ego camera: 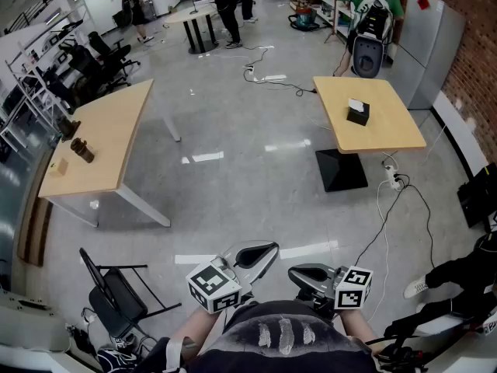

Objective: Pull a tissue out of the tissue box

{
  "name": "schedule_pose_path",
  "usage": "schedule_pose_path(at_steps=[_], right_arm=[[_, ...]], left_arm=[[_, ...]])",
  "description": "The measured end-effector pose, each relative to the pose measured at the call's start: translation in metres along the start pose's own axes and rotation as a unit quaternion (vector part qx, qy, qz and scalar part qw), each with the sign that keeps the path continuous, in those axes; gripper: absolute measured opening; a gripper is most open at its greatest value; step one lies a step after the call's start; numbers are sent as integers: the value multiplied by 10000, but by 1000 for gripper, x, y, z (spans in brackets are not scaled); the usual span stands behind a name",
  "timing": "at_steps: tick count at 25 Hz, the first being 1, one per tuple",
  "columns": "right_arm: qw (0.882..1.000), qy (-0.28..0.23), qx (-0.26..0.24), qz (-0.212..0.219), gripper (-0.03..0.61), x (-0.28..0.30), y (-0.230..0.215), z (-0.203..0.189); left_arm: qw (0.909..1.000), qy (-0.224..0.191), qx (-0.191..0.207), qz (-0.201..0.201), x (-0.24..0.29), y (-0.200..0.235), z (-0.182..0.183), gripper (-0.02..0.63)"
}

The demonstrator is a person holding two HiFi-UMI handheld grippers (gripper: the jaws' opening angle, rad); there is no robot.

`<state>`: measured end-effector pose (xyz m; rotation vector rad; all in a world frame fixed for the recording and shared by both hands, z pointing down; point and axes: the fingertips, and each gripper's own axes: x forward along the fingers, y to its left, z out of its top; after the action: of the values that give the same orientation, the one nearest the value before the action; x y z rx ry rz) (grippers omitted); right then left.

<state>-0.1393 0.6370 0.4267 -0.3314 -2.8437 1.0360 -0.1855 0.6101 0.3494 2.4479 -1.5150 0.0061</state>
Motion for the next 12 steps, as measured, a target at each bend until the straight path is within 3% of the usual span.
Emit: schedule_pose_path(at_steps=[3,12], right_arm=[[9992,-348,150,-88,-2,-36,-20,15],[9996,37,14,284,-2,-100,-62,34]], left_arm=[[9984,120,507,-203,49,-22,15,2],[9995,156,281,63,146,-30,19,2]])
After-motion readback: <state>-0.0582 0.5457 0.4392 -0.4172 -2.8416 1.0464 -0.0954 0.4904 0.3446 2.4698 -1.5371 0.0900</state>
